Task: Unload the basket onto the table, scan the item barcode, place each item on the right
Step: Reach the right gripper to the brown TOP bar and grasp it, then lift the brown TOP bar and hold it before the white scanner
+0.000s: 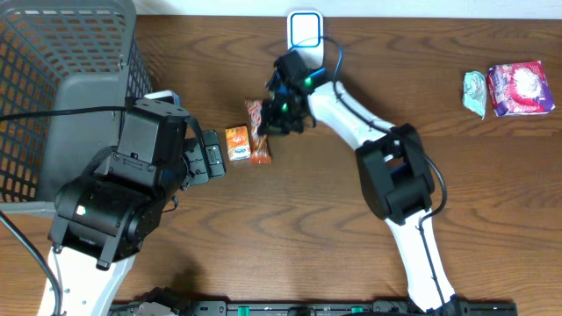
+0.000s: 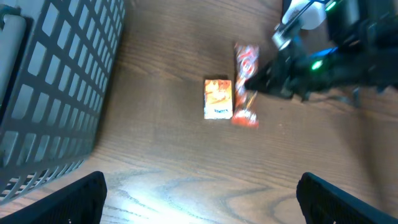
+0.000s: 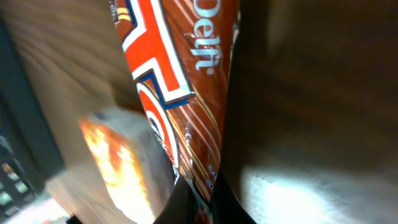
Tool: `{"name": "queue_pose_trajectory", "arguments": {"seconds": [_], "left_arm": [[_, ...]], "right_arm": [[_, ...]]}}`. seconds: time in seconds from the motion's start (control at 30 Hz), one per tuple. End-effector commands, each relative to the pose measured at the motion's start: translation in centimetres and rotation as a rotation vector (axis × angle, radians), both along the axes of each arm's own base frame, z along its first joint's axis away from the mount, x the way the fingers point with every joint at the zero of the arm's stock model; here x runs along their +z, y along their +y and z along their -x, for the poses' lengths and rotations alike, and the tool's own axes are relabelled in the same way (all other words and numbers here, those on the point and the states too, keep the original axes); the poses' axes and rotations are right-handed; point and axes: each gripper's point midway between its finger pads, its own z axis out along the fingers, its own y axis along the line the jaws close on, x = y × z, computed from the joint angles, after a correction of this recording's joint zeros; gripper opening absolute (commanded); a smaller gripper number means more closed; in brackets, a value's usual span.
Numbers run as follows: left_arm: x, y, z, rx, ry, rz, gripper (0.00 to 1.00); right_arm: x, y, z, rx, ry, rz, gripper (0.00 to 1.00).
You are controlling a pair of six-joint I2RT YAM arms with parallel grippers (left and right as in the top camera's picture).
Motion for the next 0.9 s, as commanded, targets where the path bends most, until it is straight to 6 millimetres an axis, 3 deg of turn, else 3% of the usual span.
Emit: {"name": "queue_pose_trajectory", "arguments": {"seconds": [0.0, 0.07, 0.27, 0.47, 0.57, 0.87], "left_arm": [[0.1, 0.2, 0.0, 0.007, -0.004, -0.002, 0.98], [0.1, 0.2, 0.0, 0.007, -0.004, -0.002, 0.98], [0.1, 0.2, 0.0, 0.007, -0.004, -0.002, 0.98], [0.1, 0.2, 0.0, 0.007, -0.004, -0.002, 0.98], [0.1, 0.2, 0.0, 0.007, -0.004, -0.002, 0.98], [0.1, 0.2, 0.0, 0.007, -0.004, -0.002, 0.98]], "right_arm": [[6.8, -1.7, -6.4, -0.084, -0.17, -0.093, 0.01], [9.2, -2.4, -8.8, -0.114, -0.256, -0.122, 0.01], [12.6, -4.7, -14.2, -0.205, -0.456, -0.166, 0.01], [12.0, -10.8, -18.6, -0.404, -0.565, 0.011, 0.01], [11.0, -12.4, -19.3, -0.453, -0.582, 0.088, 0.01], [10.8, -13.3, -19.4, -0.43, -0.551, 0.035, 0.01]]}}
